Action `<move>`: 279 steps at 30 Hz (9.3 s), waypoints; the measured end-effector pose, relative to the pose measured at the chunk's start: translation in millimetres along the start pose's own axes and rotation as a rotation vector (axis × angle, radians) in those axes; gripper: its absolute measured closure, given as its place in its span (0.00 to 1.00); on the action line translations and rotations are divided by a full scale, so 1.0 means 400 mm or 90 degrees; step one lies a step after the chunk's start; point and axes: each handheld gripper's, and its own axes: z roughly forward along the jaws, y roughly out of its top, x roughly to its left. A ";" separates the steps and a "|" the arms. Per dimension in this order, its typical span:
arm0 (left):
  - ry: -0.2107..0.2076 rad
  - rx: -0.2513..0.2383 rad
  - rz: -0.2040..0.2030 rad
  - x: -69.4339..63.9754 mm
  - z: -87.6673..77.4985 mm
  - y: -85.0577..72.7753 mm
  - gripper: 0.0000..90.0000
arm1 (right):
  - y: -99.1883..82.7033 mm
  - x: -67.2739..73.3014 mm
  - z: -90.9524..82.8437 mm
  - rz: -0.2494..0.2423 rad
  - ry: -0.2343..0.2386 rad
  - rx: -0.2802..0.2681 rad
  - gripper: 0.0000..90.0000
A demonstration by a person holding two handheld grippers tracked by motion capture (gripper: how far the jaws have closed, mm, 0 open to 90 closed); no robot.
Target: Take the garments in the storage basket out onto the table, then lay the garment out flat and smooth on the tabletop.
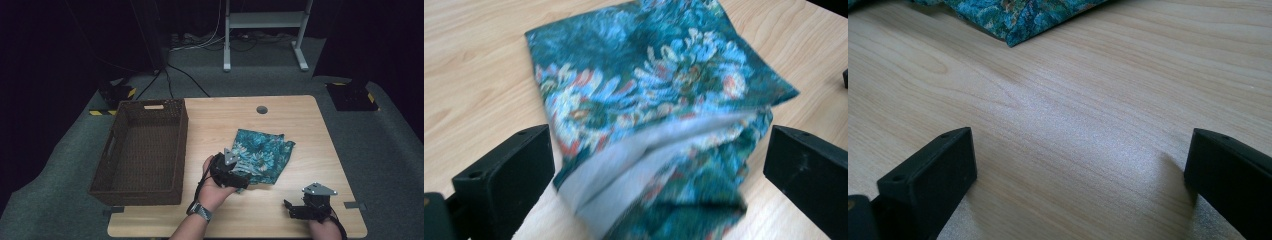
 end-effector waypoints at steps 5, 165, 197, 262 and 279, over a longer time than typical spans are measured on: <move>0.011 0.002 -0.008 0.005 -0.025 -0.058 0.00 | 0.000 0.000 0.000 0.000 0.000 0.000 0.00; 0.086 -0.013 -0.005 0.031 0.053 0.052 0.95 | 0.002 0.002 0.001 -0.006 0.008 0.000 0.00; 0.037 -0.057 -0.045 0.075 0.025 -0.071 0.95 | 0.066 0.063 0.028 0.063 0.000 -0.071 0.08; 0.029 -0.081 -0.072 0.110 0.022 -0.093 0.98 | 0.086 0.067 0.075 0.002 -0.090 -0.056 0.95; 0.071 -0.023 -0.118 0.126 0.024 -0.135 0.90 | 0.048 -0.073 0.031 0.019 -0.175 -0.041 0.89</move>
